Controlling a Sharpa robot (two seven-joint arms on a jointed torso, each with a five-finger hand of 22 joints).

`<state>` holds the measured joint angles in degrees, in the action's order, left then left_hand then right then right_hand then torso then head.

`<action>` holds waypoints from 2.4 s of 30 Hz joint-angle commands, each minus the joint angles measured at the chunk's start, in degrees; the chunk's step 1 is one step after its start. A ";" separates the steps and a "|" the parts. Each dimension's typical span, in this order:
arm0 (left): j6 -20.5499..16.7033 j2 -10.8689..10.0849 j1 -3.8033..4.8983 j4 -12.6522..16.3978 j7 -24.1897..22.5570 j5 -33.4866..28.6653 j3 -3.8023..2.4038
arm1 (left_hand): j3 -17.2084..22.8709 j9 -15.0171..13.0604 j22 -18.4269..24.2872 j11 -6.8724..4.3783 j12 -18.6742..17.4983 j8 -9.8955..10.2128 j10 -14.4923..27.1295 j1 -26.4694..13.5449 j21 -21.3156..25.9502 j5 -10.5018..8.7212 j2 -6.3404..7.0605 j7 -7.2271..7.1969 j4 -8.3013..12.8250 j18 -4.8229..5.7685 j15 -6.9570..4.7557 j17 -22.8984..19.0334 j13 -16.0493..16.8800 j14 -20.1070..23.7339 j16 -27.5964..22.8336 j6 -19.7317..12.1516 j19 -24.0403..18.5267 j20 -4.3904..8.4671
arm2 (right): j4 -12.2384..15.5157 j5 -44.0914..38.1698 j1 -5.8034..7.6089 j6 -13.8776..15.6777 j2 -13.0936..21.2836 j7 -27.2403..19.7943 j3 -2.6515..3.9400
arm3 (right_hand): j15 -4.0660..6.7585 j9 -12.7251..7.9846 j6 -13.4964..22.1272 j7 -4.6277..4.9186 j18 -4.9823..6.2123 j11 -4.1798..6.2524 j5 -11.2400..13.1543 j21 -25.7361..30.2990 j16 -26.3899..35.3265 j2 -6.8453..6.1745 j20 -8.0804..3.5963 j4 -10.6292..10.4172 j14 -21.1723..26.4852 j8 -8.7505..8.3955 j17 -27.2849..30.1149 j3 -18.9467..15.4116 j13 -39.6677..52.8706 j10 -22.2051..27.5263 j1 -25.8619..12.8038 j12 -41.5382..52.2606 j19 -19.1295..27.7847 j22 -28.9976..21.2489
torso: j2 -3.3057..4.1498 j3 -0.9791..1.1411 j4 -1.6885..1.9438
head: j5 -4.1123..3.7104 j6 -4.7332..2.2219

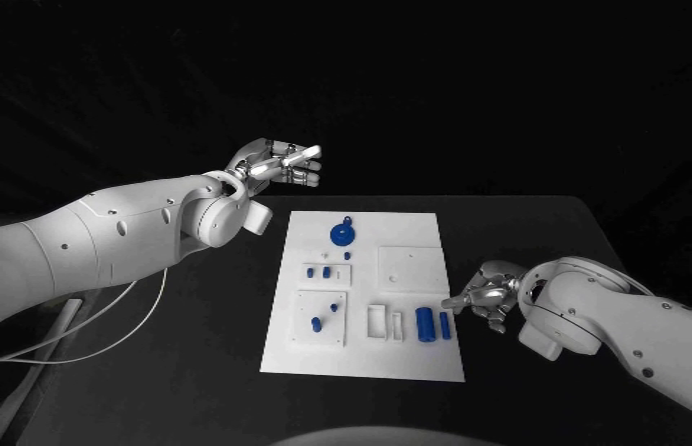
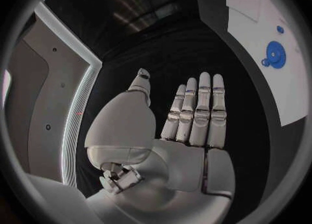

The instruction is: Assemble the parts on the task board

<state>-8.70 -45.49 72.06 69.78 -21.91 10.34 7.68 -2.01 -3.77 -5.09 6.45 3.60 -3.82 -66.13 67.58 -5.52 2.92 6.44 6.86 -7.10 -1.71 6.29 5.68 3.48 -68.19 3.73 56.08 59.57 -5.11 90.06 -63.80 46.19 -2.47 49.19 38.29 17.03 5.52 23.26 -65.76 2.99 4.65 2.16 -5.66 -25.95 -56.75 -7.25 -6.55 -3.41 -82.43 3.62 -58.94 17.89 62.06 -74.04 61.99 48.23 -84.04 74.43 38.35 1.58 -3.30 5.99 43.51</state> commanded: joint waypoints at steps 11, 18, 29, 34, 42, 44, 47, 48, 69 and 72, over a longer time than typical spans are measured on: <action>0.87 0.51 0.00 0.46 -1.03 -0.39 -0.03 | -0.10 -0.04 0.23 0.52 -0.09 0.03 0.10 0.87 0.61 -0.11 -0.27 0.62 -0.20 0.26 0.13 -0.43 0.03 0.41 -0.13 0.15 -0.59 -0.31 | 0.03 -1.23 0.00 -2.24 -1.83 2.62 -0.84 | -0.09 -0.14 1.12 0.17 -0.61 -0.24 0.97 -1.46 0.08 -0.84 -0.17 -1.29 -0.65 -0.02 -0.66 0.10 0.43 -0.52 -0.99 -0.29 -2.30 0.65 | 0.09 -0.15 -0.06 | -0.08 0.53; 1.26 0.84 0.00 0.44 -0.87 -0.32 -0.03 | -0.09 -0.03 0.31 0.72 -0.10 0.05 0.49 0.88 0.74 -0.09 0.02 0.98 -0.33 0.25 0.19 -0.51 0.02 0.43 -0.11 0.10 -0.70 -0.40 | -1.44 -2.73 0.01 -2.67 -3.57 2.78 -2.36 | -0.31 -0.76 2.92 0.74 -0.47 -0.61 1.51 -1.15 0.49 -1.83 0.01 -1.55 -0.65 0.00 -0.72 -0.17 0.08 0.03 -0.53 -1.27 -2.17 0.78 | 0.13 -0.05 -0.01 | -0.11 0.64; 1.63 1.03 0.00 0.49 -0.74 -0.16 -0.03 | 0.09 -0.03 0.42 0.76 -0.08 0.03 0.56 1.02 0.93 -0.09 0.40 1.14 -0.88 0.40 0.21 -0.52 0.03 0.48 -0.12 0.18 -0.98 -0.44 | -3.07 -3.82 0.01 -2.60 -5.76 2.80 -3.98 | -0.56 -3.88 3.93 1.16 -0.17 -0.88 1.68 -0.85 0.88 -2.02 0.32 -0.90 -0.76 0.01 -1.06 -1.20 -0.16 0.31 -0.50 -1.73 -2.20 1.10 | 0.14 -0.09 -0.05 | 0.05 0.86; 2.27 1.11 -0.01 0.34 -0.49 -0.14 -0.03 | 0.07 -0.02 0.46 0.80 -0.09 0.05 0.72 1.07 0.97 -0.09 0.52 1.16 -1.34 0.44 0.26 -0.54 0.03 0.61 -0.13 0.11 -1.02 -0.45 | -4.15 -3.81 0.01 -2.16 -7.01 2.69 -4.38 | -0.55 -4.00 3.85 1.15 -0.15 -0.86 1.61 -0.99 0.82 -2.00 0.31 -1.07 -0.77 0.00 -1.16 -1.34 -0.05 0.20 -0.49 -1.53 -2.28 1.16 | 0.18 -0.07 -0.06 | 0.11 0.85; 2.98 1.19 -0.01 0.28 -0.16 -0.01 -0.02 | 0.08 0.00 0.49 0.96 -0.09 0.10 1.23 1.34 1.01 -0.07 1.05 1.12 -2.05 0.40 0.35 -0.58 0.03 0.85 -0.12 -0.45 -1.12 -0.52 | -5.94 -5.70 0.00 -1.62 -9.07 1.70 -4.81 | -0.50 -4.12 3.49 1.05 -0.17 -0.81 0.68 -1.54 0.51 -2.22 0.27 -1.31 -0.83 0.01 -1.60 -2.57 0.29 0.13 -0.27 -1.00 -2.32 1.51 | 0.16 -0.07 0.02 | 0.24 0.75; 3.13 1.20 -0.01 0.29 -0.08 0.10 -0.02 | 0.17 -0.01 0.51 0.97 -0.09 0.07 1.30 1.72 1.03 -0.07 1.25 1.07 -2.73 0.37 0.36 -0.48 0.03 0.88 -0.12 -0.57 -1.18 -0.56 | -6.39 -6.43 0.00 -1.45 -9.56 1.53 -5.01 | -0.50 -4.12 3.50 1.05 -0.16 -0.81 0.63 -1.55 0.52 -2.28 0.27 -1.49 -0.83 0.01 -1.63 -3.11 0.30 0.13 -0.25 -0.97 -2.32 1.55 | 0.18 -0.09 0.01 | 0.27 0.74; 3.43 1.26 -0.01 0.26 0.08 0.21 -0.02 | 0.12 -0.02 0.52 1.01 -0.09 0.05 1.45 1.72 1.03 -0.07 1.40 1.19 -3.01 0.37 0.38 -0.47 0.03 0.92 -0.12 -0.68 -1.18 -0.58 | -6.98 -6.95 0.00 -1.18 -10.18 1.39 -5.36 | -0.51 -4.13 3.55 1.04 -0.14 -0.83 1.39 -1.59 0.59 -2.37 0.28 -1.96 -0.84 0.02 -1.65 -3.48 0.27 0.16 -0.14 -0.98 -2.33 1.65 | 0.19 -0.15 -0.03 | 0.36 0.73; 3.52 1.28 -0.01 0.25 0.12 0.24 -0.02 | 0.12 -0.02 0.52 1.01 -0.09 0.05 1.45 1.72 1.03 -0.07 1.40 1.19 -3.01 0.37 0.38 -0.47 0.03 0.92 -0.12 -0.68 -1.18 -0.58 | -7.13 -7.05 0.00 -1.10 -10.34 1.35 -5.44 | -0.51 -4.13 3.56 1.04 -0.15 -0.83 1.75 -1.64 0.64 -2.42 0.29 -2.11 -0.83 0.01 -1.62 -3.52 0.28 0.15 -0.18 -0.94 -2.33 1.67 | 0.18 -0.16 -0.03 | 0.36 0.78; 4.13 1.58 -0.01 0.08 0.64 1.58 -0.01 | 0.13 -0.02 0.52 1.07 -0.09 0.05 1.63 1.99 1.01 -0.08 1.17 1.47 -3.16 0.35 0.37 -0.45 0.02 0.83 -0.10 -0.73 -1.15 -0.56 | -8.43 -11.04 0.00 -2.83 -13.28 0.57 -7.21 | -0.57 -4.54 3.86 1.20 -0.22 -0.93 2.43 -1.85 0.67 -2.34 0.32 -0.96 -0.88 0.01 -2.06 -4.59 0.21 0.35 1.83 -1.08 -2.34 2.10 | 0.22 -0.15 -0.08 | 0.48 1.05; 4.14 1.59 -0.01 0.04 0.69 1.79 -0.01 | 0.08 -0.02 0.52 1.08 -0.09 0.05 1.64 1.90 1.01 -0.09 1.03 1.54 -2.92 0.35 0.36 -0.45 0.02 0.84 -0.11 -0.67 -1.13 -0.56 | -8.46 -11.30 0.00 -2.74 -13.40 0.46 -7.34 | -0.56 -4.70 3.81 1.23 -0.19 -0.91 -0.57 -1.86 0.68 -1.90 0.32 0.67 -0.89 0.00 -2.11 -4.17 0.19 0.38 2.24 -1.01 -2.35 2.21 | 0.21 -0.11 -0.10 | 0.41 1.10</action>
<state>-5.52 -44.05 72.04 69.79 -21.07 11.22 7.70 -1.78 -3.79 -4.64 7.58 3.60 -3.83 -64.99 69.29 -4.77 2.93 7.75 8.08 -10.02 -1.73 6.56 5.18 3.48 -67.75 3.73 55.67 58.76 -5.52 81.89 -73.93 46.92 -3.23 36.06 39.01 10.28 5.10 46.84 -62.31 4.03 4.81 1.11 -5.28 -27.62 -56.08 -9.34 -6.54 -3.11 -83.20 3.90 -60.99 13.54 62.29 -74.03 63.51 47.00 -84.03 74.92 38.57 1.42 -3.35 6.46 44.55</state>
